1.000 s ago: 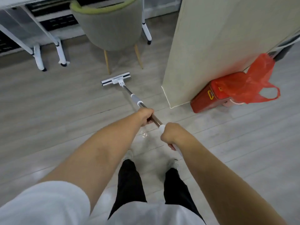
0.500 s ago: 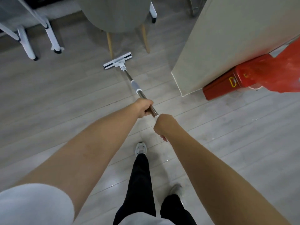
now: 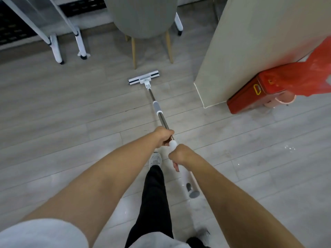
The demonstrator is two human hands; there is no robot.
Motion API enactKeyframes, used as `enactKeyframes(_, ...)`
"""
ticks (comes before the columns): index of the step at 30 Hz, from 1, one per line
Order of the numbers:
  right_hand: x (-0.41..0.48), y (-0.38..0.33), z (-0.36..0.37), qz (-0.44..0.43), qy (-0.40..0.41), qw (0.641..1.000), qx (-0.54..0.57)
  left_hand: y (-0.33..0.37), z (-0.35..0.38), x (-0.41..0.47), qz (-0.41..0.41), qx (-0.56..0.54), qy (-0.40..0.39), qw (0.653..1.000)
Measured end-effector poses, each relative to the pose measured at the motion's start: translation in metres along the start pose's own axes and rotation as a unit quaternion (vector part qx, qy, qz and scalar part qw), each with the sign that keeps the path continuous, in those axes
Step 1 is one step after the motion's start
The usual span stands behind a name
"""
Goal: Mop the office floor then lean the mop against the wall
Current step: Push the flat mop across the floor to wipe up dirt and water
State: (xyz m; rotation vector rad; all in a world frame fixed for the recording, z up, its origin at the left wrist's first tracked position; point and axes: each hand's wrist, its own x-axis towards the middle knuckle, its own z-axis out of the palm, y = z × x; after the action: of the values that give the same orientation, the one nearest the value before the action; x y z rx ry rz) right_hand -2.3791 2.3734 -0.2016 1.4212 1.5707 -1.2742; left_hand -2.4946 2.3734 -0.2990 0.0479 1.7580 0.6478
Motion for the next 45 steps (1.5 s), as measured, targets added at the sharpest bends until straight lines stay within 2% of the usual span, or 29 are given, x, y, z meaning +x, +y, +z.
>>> enactKeyframes(6,-0.065,0.153,0.046,-0.015,-0.005,1.000,0.011,-0.106,0.106,-0.085,0.018,-0.004,0.007,1.000)
enactKeyframes(9,-0.101,0.221,0.064,-0.019,-0.018,0.998,0.060,-0.149,0.154,-0.138,0.022,-0.014,0.003,1.000)
enactKeyframes(15,-0.159,0.286,0.080,-0.023,-0.028,0.996,0.080,-0.191,0.201,-0.213,0.015,-0.030,0.006,0.999)
enactKeyframes(24,-0.143,0.277,0.084,-0.005,-0.052,0.995,0.085,-0.203,0.193,-0.186,-0.004,-0.055,0.028,0.998)
enactKeyframes(37,-0.071,0.130,0.047,0.006,-0.076,0.994,0.080,-0.111,0.088,-0.100,0.022,-0.075,0.051,0.996)
enactKeyframes(45,-0.066,0.171,0.064,0.009,-0.029,0.998,0.062,-0.137,0.119,-0.092,0.015,-0.077,0.033,0.996)
